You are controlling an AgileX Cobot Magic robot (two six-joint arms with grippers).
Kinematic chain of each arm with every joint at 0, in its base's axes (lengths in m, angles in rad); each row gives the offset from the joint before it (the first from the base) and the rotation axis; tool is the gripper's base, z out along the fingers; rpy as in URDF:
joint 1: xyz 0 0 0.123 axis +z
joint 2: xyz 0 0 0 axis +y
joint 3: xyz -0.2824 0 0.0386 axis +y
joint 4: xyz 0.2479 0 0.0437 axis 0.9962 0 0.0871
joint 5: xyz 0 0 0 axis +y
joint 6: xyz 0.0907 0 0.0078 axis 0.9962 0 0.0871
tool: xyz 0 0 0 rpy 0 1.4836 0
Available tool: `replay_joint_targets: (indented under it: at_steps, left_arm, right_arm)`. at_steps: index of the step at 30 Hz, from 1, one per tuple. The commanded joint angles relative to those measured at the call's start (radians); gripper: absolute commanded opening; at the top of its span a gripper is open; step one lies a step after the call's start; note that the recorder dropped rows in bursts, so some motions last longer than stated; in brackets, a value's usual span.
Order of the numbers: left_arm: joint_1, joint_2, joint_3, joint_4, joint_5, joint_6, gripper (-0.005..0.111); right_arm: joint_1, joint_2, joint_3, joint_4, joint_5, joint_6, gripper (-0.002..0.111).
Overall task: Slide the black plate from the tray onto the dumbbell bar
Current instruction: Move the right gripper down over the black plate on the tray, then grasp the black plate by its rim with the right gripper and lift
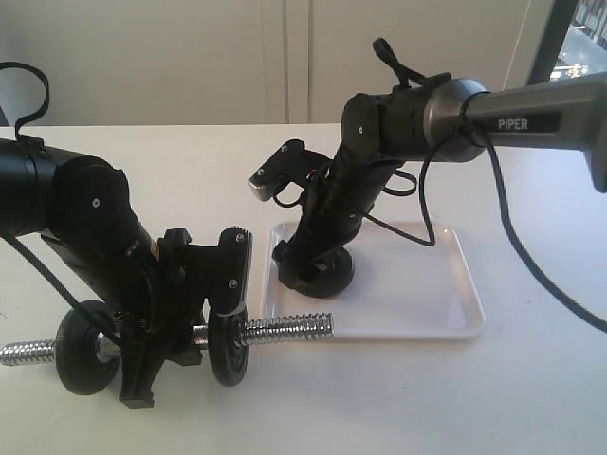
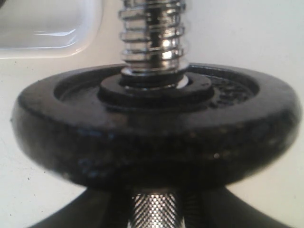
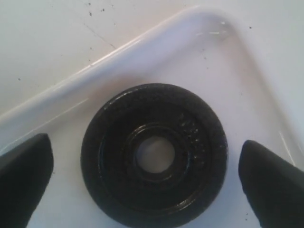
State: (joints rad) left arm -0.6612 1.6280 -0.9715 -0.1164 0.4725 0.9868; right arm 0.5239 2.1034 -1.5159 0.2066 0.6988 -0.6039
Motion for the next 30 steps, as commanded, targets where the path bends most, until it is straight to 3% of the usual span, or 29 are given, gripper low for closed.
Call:
replay_joint_targets:
  at_steps: [1,16,26,30]
  left_arm:
    - [0.002,-0.046,-0.017,-0.032,-0.028,-0.003,0.000]
    - [0.002,-0.046,-0.017,-0.032,-0.024,-0.003,0.000]
    - [0.002,-0.046,-0.017,-0.032,-0.024,-0.003,0.000]
    - [0.002,-0.046,-0.017,-0.032,-0.024,-0.003,0.000]
  right_arm:
    - [0.003,0.008,-0.007,-0.010,-0.009,0.008,0.105]
    - [0.003,0.084,-0.013,-0.078,-0.028,0.055,0.105]
    - [0.003,0.114,-0.049,-0.107,0.123,0.071,0.105]
    - [0.003,0.114,-0.052,-0.146,0.175,0.093,0.099]
